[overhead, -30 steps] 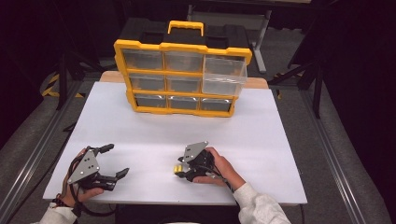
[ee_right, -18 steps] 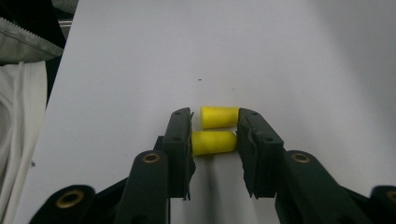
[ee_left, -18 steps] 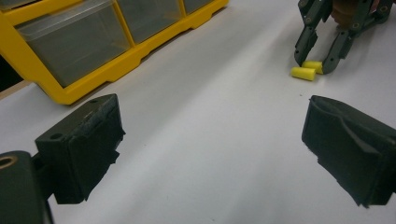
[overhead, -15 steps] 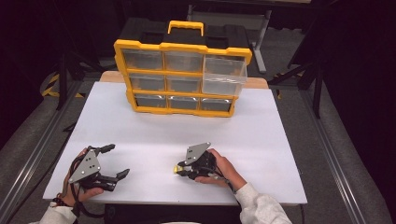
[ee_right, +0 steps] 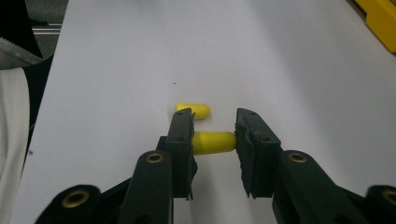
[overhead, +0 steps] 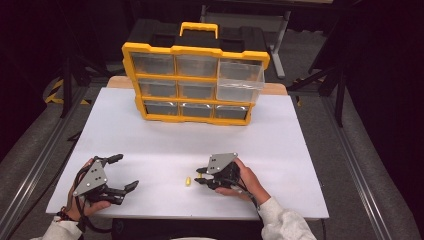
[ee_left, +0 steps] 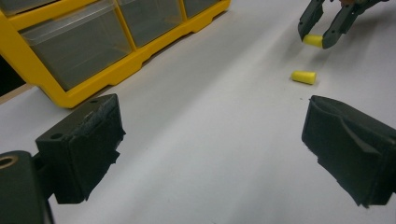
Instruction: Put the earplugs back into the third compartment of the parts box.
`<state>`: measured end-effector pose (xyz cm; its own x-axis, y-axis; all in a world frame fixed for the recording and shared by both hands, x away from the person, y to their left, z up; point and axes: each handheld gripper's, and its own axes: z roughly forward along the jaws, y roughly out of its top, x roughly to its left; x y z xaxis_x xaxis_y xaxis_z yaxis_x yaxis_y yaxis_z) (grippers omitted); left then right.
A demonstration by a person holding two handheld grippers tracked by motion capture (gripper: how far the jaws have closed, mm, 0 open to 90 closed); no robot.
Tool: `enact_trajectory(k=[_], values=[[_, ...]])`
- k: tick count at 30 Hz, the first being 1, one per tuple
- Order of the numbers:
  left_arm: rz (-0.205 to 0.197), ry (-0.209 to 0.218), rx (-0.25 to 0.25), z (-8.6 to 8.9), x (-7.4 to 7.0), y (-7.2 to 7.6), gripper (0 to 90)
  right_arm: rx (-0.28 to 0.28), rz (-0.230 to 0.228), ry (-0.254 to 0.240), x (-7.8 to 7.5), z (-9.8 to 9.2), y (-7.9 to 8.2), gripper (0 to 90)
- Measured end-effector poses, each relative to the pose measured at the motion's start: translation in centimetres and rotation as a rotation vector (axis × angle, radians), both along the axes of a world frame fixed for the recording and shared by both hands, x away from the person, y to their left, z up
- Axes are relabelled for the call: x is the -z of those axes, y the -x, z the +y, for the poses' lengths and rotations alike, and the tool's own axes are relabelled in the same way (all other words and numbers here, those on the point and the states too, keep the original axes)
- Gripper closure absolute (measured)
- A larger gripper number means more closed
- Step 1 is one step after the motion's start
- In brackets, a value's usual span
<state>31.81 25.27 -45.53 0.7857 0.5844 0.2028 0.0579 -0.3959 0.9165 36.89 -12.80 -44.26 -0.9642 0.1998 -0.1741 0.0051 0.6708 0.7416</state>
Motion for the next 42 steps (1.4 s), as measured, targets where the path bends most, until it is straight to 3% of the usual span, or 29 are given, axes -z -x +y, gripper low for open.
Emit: enact_trajectory(k=[4,13,31,42], values=[[-0.002,0.012,0.001,0.1,0.0,0.0,6.5,0.019,-0.045,-0.038,-0.8,-0.7,0.4,68.8],[-0.002,0.018,-0.001,0.2,0.0,0.0,6.5,0.053,-0.099,-0.087,-2.4,-2.1,0.8,69.0],[0.0,0.019,-0.013,0.2,0.0,-0.1,6.5,0.178,-0.262,-0.22,-7.0,-6.1,1.7,69.4],[0.0,0.017,-0.019,0.1,0.0,-0.1,6.4,0.254,-0.398,-0.294,-12.0,-8.7,2.3,69.5]])
